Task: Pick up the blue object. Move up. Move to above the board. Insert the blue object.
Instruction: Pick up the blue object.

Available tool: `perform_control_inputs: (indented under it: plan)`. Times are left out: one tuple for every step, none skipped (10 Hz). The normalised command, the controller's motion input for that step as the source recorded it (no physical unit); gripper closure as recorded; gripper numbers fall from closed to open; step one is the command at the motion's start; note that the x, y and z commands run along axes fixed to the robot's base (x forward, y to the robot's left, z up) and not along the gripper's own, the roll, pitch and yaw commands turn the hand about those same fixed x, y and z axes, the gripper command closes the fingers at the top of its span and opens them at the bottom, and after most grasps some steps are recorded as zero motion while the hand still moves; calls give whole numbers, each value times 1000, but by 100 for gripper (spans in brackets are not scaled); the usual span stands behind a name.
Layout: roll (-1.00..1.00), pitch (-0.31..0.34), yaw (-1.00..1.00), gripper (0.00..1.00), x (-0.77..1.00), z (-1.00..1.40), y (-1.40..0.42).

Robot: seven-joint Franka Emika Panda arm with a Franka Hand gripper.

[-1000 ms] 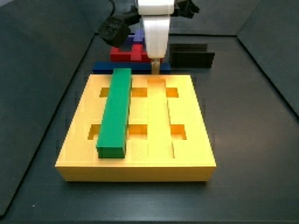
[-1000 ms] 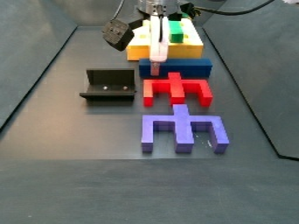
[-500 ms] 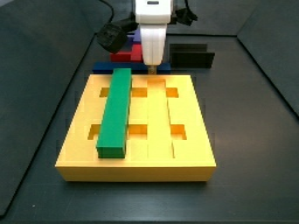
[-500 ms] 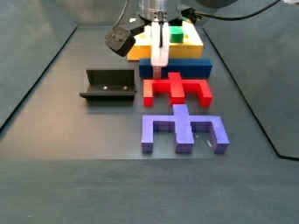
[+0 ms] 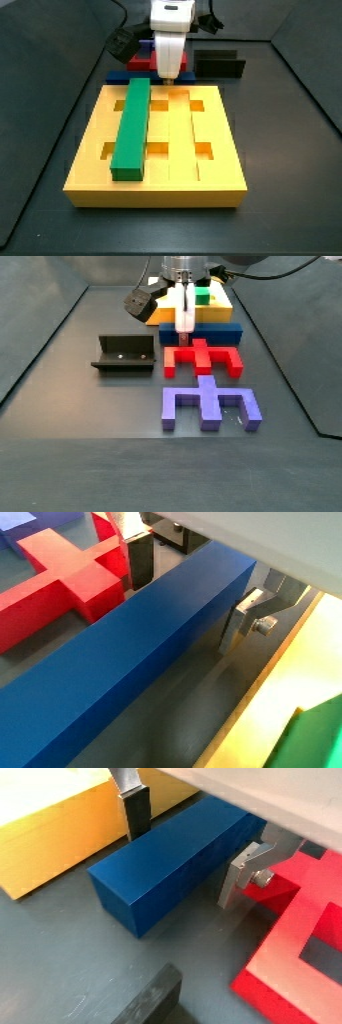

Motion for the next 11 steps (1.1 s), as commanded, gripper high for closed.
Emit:
perform_control_inputs:
  plan:
    - [107, 123, 0, 0, 20, 0, -17]
    - [96, 87, 0, 0, 31, -126, 0]
    - [106, 64, 0, 0, 14, -263, 0]
    - [90, 41, 0, 0, 0, -254, 0]
    - [71, 29, 0, 0, 0, -206, 0]
    - [0, 0, 0, 0, 0, 0, 0]
    - [0, 0, 0, 100, 0, 0, 0]
    - [0, 0, 0, 100, 0, 0, 0]
    - [0, 0, 0, 100, 0, 0, 0]
    - [0, 0, 0, 100, 0, 0, 0]
    - [0, 0, 0, 100, 0, 0, 0]
